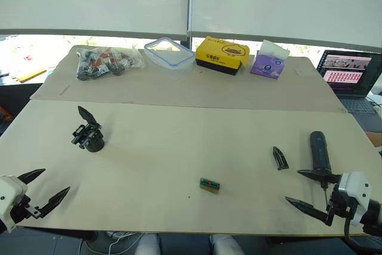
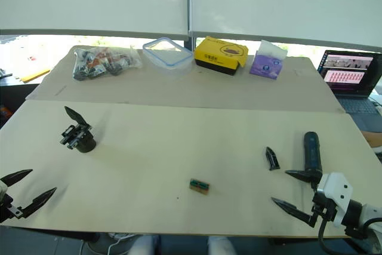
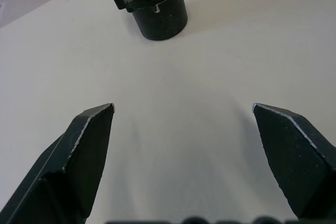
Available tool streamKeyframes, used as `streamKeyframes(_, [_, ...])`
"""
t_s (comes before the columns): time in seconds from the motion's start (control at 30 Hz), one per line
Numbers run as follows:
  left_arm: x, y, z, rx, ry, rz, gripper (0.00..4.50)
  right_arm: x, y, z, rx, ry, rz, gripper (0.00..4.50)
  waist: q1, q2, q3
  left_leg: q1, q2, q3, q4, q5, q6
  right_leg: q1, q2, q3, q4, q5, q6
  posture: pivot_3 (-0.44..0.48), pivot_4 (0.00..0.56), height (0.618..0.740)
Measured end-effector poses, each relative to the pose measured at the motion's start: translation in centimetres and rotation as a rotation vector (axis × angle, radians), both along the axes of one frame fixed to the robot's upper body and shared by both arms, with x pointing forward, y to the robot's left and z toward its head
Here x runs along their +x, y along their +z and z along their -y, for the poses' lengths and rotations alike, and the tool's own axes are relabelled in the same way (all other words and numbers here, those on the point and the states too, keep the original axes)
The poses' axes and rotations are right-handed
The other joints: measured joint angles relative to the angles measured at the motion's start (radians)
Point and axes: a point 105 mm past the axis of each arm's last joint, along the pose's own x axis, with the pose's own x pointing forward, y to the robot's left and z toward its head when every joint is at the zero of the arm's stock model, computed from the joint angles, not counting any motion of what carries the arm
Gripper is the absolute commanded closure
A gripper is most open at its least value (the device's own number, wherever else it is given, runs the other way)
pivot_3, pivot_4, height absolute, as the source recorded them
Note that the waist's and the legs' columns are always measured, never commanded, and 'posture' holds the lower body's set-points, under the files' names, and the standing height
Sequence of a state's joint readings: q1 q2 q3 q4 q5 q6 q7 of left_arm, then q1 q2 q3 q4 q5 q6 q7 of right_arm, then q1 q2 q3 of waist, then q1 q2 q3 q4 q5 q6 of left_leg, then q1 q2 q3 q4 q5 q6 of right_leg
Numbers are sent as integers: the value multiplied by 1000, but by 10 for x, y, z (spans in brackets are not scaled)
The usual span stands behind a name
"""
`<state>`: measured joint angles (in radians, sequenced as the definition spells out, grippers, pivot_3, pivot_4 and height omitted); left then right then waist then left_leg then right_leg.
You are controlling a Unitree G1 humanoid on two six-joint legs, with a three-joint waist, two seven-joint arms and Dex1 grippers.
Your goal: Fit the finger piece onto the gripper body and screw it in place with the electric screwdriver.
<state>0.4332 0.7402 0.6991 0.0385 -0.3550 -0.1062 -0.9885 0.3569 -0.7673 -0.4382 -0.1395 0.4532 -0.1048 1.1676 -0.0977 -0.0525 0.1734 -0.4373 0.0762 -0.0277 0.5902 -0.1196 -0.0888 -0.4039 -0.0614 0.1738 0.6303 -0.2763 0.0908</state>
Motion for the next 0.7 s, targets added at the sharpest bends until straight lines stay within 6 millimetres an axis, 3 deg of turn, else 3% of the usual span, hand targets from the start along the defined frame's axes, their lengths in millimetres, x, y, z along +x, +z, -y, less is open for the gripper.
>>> streamKeyframes(0.1, [-2,3,-1,-103,49,32,0,6,4,-6,17,9,24,29,-3,0,0,0,0,0,0,0,0,0,0,0,0,0,0,0,150,740])
streamKeyframes(0.2, [-5,4,-1,-296,141,106,0,17,14,-35,98,64,73,29,-10,0,0,0,1,0,0,0,0,-1,1,0,3,0,0,0,150,740])
streamKeyframes(0.33, [-20,-4,-18,-355,304,158,0,24,26,-59,176,93,142,29,-4,0,0,0,1,0,0,0,1,-1,1,-1,3,0,0,0,150,740])
streamKeyframes(0.5, [-33,-25,-24,-394,455,188,0,24,38,-88,302,171,207,29,5,-2,-1,0,0,0,1,0,1,1,1,-1,2,0,0,0,150,740])
streamKeyframes(0.63, [-26,-21,-27,-342,483,237,0,23,35,-95,315,202,184,29,12,-9,-6,0,0,0,1,0,1,1,1,-1,2,0,0,0,150,740])
streamKeyframes(0.7, [-13,-18,-20,-359,457,255,0,22,33,-99,319,218,172,29,13,-9,-6,0,0,0,1,0,0,1,1,-1,2,0,0,0,150,740])
